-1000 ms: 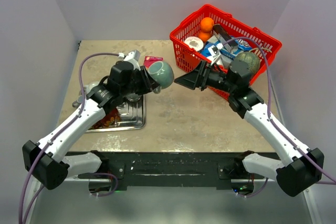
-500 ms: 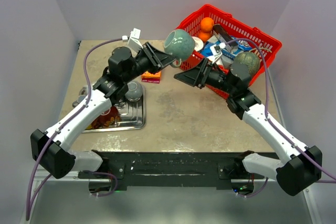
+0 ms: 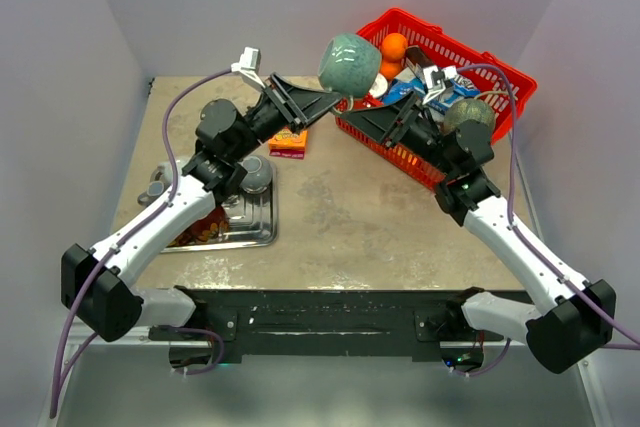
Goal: Turn the mug right side up
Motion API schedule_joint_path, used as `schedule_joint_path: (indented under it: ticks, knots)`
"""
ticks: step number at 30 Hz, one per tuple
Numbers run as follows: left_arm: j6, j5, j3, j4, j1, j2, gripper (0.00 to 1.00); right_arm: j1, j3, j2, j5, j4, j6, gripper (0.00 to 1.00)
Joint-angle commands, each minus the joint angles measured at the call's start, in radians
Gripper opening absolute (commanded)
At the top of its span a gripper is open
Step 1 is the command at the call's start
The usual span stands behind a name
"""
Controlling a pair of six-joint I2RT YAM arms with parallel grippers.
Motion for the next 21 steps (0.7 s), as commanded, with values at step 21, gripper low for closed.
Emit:
schedule_joint_path:
  ticks: [21]
  knots:
    - [-0.031,0.039,-0.050,0.390,-0.001,-0.101,0.00,0.005,0.064,0.101,0.053,0.341,0.165,0.49]
